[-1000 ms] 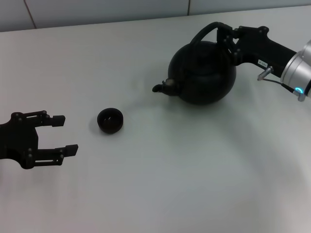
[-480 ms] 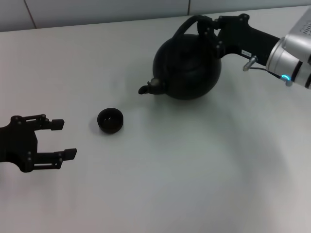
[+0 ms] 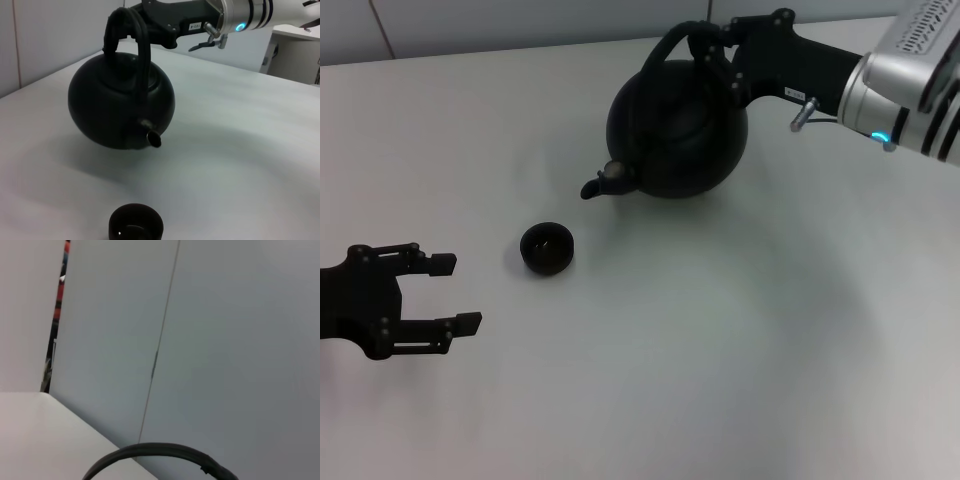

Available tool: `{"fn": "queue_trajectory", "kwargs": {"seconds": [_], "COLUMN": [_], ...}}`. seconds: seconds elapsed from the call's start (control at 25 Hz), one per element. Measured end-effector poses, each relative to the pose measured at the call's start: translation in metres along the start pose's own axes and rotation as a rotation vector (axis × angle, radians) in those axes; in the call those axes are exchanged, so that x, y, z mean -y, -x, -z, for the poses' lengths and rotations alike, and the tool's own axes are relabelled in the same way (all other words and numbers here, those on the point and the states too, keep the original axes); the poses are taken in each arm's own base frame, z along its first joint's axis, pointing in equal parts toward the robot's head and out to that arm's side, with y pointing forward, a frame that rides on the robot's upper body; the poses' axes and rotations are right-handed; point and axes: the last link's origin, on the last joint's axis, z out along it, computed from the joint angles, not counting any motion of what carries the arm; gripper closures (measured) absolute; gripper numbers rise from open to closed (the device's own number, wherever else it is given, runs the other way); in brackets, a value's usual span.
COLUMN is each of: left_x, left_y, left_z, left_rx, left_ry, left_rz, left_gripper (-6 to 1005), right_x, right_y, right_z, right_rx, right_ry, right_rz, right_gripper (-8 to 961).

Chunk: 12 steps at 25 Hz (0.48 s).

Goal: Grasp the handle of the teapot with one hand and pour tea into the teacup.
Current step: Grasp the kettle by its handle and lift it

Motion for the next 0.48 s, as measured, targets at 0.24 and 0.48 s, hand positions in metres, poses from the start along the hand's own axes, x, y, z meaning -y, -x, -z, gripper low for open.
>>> {"fn": "queue_trajectory", "kwargs": {"seconds": [0.24, 0.48], "left_x": [0.001, 0.002], "left_y": [-0.002, -0.002], "left_z": [0.000, 0.000], "left_rx": [0.001, 0.002], "left_ry": [-0.003, -0.007], "left_rz": [-0.004, -0.005], "left_gripper": [203, 202], "right_x": [0.000, 0.002], "right_y": [0.006, 0.013], "right_z": [-0.009, -0.016], "right_rx": [-0.019, -0.019], "right_ry": [0.031, 0.040], "right_rz": [0.055, 0.079], "right_gripper": [860, 861]}}
